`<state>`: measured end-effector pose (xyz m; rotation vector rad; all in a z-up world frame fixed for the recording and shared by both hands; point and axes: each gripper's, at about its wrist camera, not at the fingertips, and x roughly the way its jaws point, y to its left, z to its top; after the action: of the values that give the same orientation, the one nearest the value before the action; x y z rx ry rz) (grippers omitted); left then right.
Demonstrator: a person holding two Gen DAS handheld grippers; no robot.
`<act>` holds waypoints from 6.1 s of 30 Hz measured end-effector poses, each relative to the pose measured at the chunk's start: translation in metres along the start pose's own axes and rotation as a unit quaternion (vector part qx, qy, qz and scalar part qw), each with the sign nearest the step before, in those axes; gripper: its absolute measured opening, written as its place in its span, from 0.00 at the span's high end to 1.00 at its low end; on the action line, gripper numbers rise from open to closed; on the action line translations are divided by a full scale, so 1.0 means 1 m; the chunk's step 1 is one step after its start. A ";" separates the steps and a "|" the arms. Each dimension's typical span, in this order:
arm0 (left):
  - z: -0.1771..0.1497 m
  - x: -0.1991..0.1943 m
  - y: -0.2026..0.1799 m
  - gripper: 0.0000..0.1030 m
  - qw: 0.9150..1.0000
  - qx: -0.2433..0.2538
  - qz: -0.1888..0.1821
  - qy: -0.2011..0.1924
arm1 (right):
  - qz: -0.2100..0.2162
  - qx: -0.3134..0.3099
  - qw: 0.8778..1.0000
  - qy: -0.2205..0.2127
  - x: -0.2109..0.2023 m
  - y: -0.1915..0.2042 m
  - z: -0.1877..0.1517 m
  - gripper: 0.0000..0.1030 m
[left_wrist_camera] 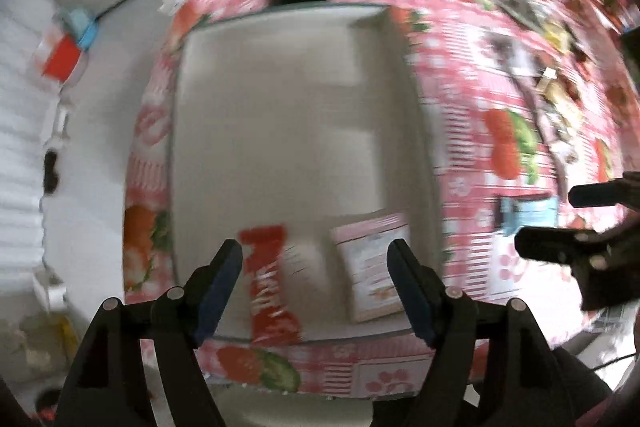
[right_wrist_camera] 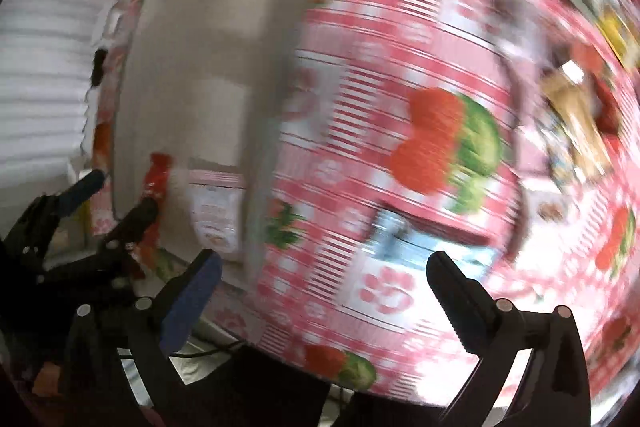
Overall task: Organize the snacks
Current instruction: 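Grasp the light-blue bar with the left tool while the right tool grasps the gold bar, then carry both bars over the white tray and release them inside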
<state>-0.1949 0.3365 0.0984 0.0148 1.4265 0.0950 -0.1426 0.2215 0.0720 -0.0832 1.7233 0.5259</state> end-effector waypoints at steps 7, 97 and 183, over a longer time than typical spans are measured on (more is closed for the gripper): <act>0.010 -0.011 -0.082 0.23 0.990 0.136 -0.034 -0.024 | -0.003 0.144 0.990 -0.005 -0.009 -0.104 -0.039 0.00; 0.080 0.107 -0.167 0.08 0.988 0.128 -0.035 0.083 | -0.108 0.148 0.982 -0.051 -0.041 -0.288 -0.029 0.00; 0.043 0.040 0.054 0.75 0.995 -0.100 -0.011 0.010 | 0.019 -0.098 0.995 -0.007 -0.015 0.045 0.031 0.75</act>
<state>-0.1503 0.3957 0.0690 -0.1674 1.4318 0.2202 -0.1259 0.2702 0.0952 -0.1874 1.6581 0.7209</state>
